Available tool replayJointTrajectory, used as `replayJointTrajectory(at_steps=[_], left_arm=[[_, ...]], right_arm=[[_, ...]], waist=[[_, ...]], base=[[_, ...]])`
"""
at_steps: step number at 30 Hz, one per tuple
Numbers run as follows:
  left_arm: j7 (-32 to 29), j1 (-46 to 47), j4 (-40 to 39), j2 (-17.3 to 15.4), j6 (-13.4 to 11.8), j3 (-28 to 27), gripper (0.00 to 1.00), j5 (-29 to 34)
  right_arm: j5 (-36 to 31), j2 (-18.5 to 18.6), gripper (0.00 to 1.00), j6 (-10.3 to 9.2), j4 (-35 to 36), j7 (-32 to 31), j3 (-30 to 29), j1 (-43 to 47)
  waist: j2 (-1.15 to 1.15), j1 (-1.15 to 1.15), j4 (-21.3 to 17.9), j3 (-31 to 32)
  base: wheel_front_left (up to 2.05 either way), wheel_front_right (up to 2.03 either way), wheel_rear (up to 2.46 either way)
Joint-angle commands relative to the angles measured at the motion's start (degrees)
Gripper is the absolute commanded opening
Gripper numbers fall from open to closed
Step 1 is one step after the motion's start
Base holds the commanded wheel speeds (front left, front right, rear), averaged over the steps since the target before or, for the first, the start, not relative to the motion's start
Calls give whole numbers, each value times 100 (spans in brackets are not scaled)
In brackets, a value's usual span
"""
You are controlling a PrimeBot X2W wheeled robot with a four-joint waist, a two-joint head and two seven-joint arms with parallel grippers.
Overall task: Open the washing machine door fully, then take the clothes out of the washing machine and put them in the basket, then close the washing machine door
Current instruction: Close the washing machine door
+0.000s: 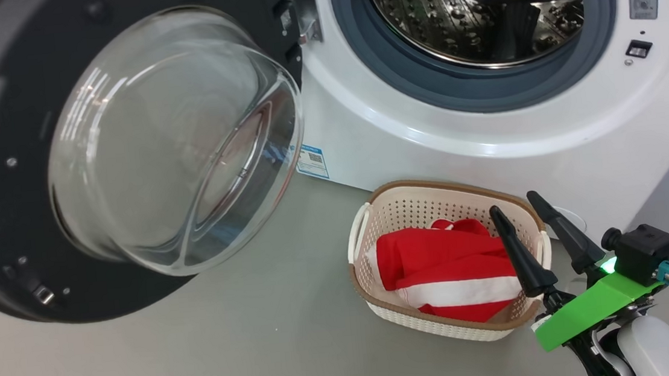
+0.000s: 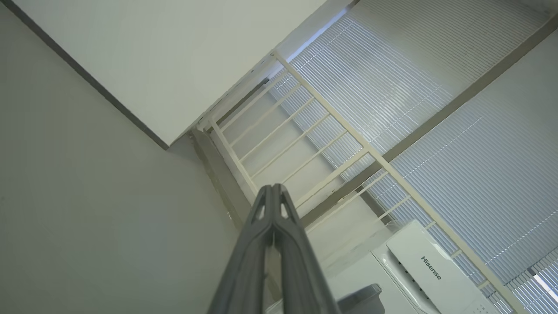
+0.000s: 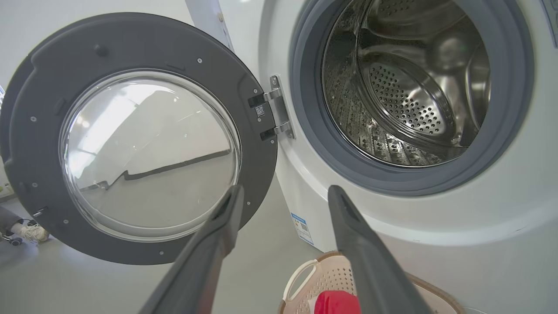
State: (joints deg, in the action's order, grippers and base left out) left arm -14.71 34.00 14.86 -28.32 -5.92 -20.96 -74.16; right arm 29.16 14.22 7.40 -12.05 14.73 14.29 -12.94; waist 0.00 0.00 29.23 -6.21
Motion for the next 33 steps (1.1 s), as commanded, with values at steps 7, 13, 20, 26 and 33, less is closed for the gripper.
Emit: replayJointTrajectory(at_steps=[7,13,20,26,33], left_arm=[[-681,452,1284,-507,-233,-261,0,-443],[-978,626,1822,-566,-346,-270,0,-609],[-1487,704,2167,-508,-391,-148,0,-789],[-1816,660,2181,-438,-416,-4,0,-837],[-2248,505,1864,-346,-472,164,0,-905]], right_arm=[[45,90,100,9,141,27,165,-237],[58,91,100,9,136,27,157,-277],[63,85,100,9,133,27,120,-293],[81,71,100,9,93,27,123,-291],[95,47,100,9,68,27,102,-282]], waist=[[0,0,-267,-199],[0,0,-405,-268],[0,0,-524,-339],[0,0,-580,-333],[0,0,-598,-278]], base=[[0,0,0],[0,0,0],[0,0,0],[0,0,0],[0,0,0]])
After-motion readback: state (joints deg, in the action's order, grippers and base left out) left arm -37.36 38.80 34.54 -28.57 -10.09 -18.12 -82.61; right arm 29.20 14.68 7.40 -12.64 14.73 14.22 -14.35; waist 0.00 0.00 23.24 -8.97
